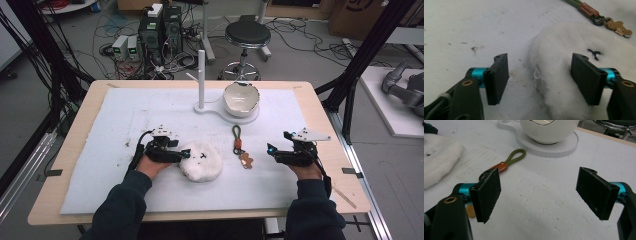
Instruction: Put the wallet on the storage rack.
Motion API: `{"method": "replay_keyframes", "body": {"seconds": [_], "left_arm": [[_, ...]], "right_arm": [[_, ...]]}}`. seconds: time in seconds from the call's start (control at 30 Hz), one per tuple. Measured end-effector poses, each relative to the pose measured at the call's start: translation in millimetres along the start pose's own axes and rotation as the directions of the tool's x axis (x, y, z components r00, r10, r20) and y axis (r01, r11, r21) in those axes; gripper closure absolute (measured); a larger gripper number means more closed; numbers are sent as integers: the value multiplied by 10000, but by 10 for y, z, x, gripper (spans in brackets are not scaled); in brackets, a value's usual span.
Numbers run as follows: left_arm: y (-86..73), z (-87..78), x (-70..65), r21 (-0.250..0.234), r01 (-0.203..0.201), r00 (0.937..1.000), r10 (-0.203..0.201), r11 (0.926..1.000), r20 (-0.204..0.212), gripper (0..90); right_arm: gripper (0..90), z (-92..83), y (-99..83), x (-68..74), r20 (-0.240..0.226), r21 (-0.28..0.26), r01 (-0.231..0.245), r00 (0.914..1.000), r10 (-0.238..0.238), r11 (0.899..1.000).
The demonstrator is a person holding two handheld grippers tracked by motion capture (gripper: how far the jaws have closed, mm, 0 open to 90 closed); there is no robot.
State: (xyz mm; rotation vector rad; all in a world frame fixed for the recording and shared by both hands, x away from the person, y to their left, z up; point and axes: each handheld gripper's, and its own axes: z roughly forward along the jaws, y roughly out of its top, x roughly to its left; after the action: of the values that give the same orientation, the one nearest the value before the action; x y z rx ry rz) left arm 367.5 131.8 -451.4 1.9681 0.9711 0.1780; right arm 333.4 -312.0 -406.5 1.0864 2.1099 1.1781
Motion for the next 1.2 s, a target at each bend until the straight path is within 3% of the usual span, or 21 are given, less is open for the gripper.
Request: {"method": "replay_keyframes", "body": {"seconds": [0.17,0.2,0.33,0.43,0.5,0.53,0.57,0.6,0.63,0.73,0.77,0.8,0.83,0.87,0.9,0.97,1.0,1.03,1.1,1.17,1.2], "left_arm": [[2,10,30,236,276,9978,-290,9993,596,424],[-4,11,21,475,380,9916,-435,9982,1215,535],[9,-3,-26,525,374,9927,-431,9979,1130,725],[28,-38,-54,134,732,9919,-742,9972,1034,753],[57,-89,-88,-446,740,9922,-690,9963,1040,760],[57,-89,-88,-446,740,9922,-690,9963,1040,762],[104,-150,-130,-1213,867,9921,-746,9888,1006,764],[131,-181,-147,-1538,857,9929,-716,9844,950,765],[131,-181,-147,-1538,857,9929,-716,9844,950,765],[218,-243,-213,-2324,708,9960,-559,9700,702,764],[276,-253,-264,-2707,553,9976,-418,9611,554,764],[276,-253,-264,-2707,553,9976,-418,9611,554,763],[332,-249,-326,-3105,422,9987,-307,9497,419,762],[332,-249,-326,-3105,422,9987,-307,9497,419,762],[390,-237,-386,-3277,122,9997,-45,9447,243,762],[420,-228,-412,-3355,42,9998,31,9420,214,762],[476,-214,-453,-3549,-84,9997,162,9349,190,762],[476,-214,-453,-3549,-84,9997,162,9349,190,762],[516,-205,-498,-3845,-110,9995,215,9231,230,763],[526,-193,-549,-4117,-63,9993,212,9113,318,763],[519,-173,-595,-4346,36,9985,207,9006,513,762]], "right_arm": [[203,49,1,6,-162,133,46,9999,-44,9999],[204,54,2,10,-193,181,47,9998,-44,9998],[204,62,8,27,-212,196,73,9998,-69,9998],[204,48,19,61,-271,118,33,9996,-30,9999],[204,42,29,78,-324,71,61,9995,-59,10000],[204,42,29,78,-324,71,61,9995,-59,10000],[204,43,43,98,-375,-8,51,9993,-51,10000],[204,45,51,111,-434,-40,23,9991,-25,10000],[204,47,61,127,-507,-76,7,9987,-11,10000],[204,63,92,196,-851,-176,-76,9964,61,9998],[204,73,102,221,-1034,-192,-47,9946,27,9998],[204,83,114,247,-1166,-279,30,9932,-63,9996],[204,92,127,273,-1273,-327,123,9917,-164,9994],[204,101,140,292,-1441,-390,144,9894,-199,9991],[204,107,153,311,-1612,-445,11,9869,-83,9990],[204,130,175,358,-1992,-541,-236,9799,124,9983],[204,150,184,392,-2187,-513,-303,9756,184,9982],[204,176,192,428,-2371,-486,-312,9713,188,9983],[204,234,212,498,-2727,-386,-300,9619,184,9988],[204,266,221,527,-2863,-398,-286,9580,160,9988],[204,339,233,573,-3290,-255,-525,9434,412,9983]]}}
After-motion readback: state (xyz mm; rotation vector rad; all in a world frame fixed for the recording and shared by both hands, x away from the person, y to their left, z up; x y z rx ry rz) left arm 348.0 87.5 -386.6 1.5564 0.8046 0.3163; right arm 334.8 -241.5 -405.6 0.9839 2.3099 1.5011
